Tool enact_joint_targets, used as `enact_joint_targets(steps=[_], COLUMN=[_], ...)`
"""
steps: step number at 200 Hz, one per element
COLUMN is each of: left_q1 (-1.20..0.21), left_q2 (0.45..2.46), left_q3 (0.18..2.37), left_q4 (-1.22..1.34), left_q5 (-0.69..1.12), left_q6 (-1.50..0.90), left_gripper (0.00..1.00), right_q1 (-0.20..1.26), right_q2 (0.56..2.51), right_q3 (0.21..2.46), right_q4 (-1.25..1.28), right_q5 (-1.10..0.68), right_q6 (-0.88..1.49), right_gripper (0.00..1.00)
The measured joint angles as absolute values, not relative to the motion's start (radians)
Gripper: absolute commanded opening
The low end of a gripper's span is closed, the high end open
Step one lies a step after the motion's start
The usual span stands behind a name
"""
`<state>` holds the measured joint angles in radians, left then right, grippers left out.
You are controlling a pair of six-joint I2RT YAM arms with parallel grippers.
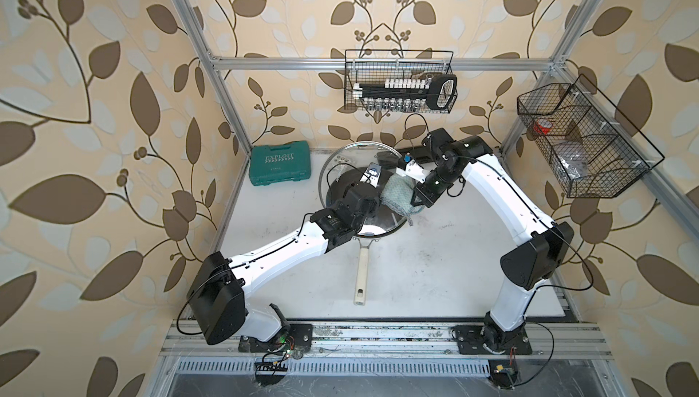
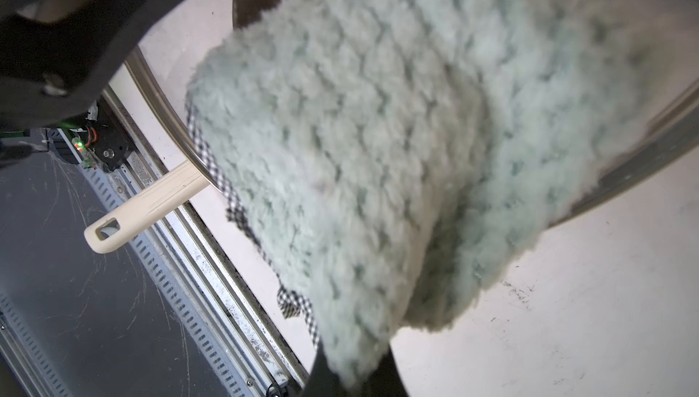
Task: Wipe the pot lid with a cloth
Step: Wipe the pot lid.
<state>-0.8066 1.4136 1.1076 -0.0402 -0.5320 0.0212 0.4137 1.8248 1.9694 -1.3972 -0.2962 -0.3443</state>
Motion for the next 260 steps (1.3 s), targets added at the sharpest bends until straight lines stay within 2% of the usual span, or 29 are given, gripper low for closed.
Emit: enact_joint_targets(steps=[35, 104, 136, 189, 260], left_q1=[-0.829, -0.892, -0.899, -0.923, -0.923], left_q2=[1.417, 1.417, 1.417, 1.439, 1.481], left_q3=[1.108, 1.105, 1.053, 1.024, 1.024], left_q4=[-0.039, -0.001, 0.054, 0.131, 0.237], left_q5=[-0.551, -0.652, -0.712, -0.764, -0.804], left_q6=[-0.013, -0.105, -0.136, -0.136, -0.134], left_gripper=[0.0, 0.0, 0.0, 0.0, 0.0], right_q1=[0.406, 0.363, 0.365, 0.364, 0.374], right_q2=[1.837, 2.068, 2.133, 2.126, 1.916], right_q3=[2.01, 2.385, 2.461, 2.424, 2.039], right_q4=[-1.399, -1.443, -1.453, -1.452, -1.402], right_q5=[-0.296, -0.284, -0.265, -0.254, -0.269], right_q6=[-0.344, -0.322, -0.306, -0.304, -0.318], right_gripper=[0.0, 0.0, 0.0, 0.0, 0.0])
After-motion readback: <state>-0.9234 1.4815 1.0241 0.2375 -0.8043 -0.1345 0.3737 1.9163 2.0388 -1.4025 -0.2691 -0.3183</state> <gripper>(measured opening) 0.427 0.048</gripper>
